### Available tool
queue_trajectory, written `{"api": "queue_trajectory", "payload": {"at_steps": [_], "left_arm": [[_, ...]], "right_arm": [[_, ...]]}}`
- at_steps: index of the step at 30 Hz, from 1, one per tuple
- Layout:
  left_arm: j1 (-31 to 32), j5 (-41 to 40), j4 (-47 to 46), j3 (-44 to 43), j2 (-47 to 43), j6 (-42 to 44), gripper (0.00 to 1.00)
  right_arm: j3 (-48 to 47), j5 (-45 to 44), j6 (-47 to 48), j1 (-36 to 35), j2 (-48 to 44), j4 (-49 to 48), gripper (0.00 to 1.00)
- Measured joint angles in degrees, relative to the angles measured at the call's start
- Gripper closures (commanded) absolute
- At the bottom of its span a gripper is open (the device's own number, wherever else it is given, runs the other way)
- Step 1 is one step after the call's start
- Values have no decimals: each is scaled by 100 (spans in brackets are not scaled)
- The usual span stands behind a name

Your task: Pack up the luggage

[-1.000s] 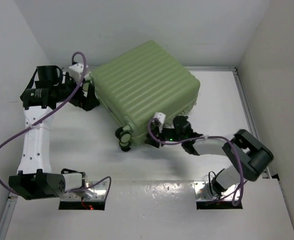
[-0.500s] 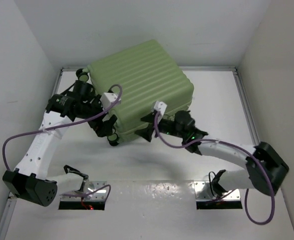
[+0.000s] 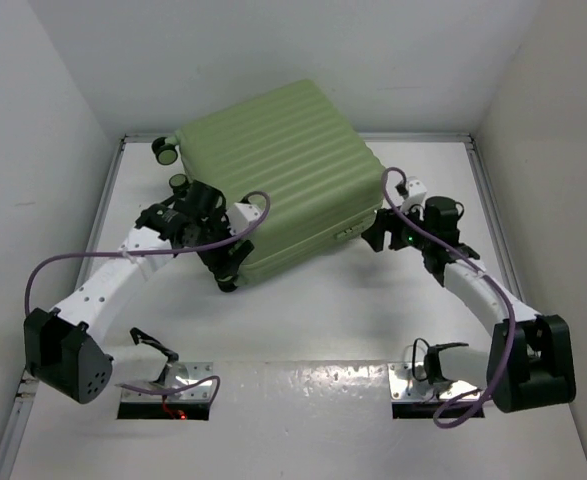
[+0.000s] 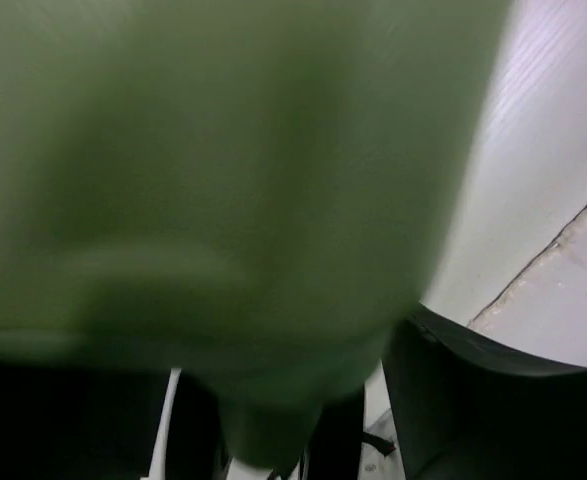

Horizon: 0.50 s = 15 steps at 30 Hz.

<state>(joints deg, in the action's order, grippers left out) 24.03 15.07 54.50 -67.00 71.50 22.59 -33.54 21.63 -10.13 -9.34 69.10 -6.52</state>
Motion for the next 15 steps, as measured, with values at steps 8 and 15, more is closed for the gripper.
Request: {"api": "queue_trajectory", "payload": {"at_steps": [8,15], "left_arm": [[-17,-92,-671,807,-208,-199,100],[-260,166,-721,1073,-680,957,100]], "right_arm": [[505,455,-267,833,-131,-553,30],[861,844,-175,1054,-323,-872,31]]}}
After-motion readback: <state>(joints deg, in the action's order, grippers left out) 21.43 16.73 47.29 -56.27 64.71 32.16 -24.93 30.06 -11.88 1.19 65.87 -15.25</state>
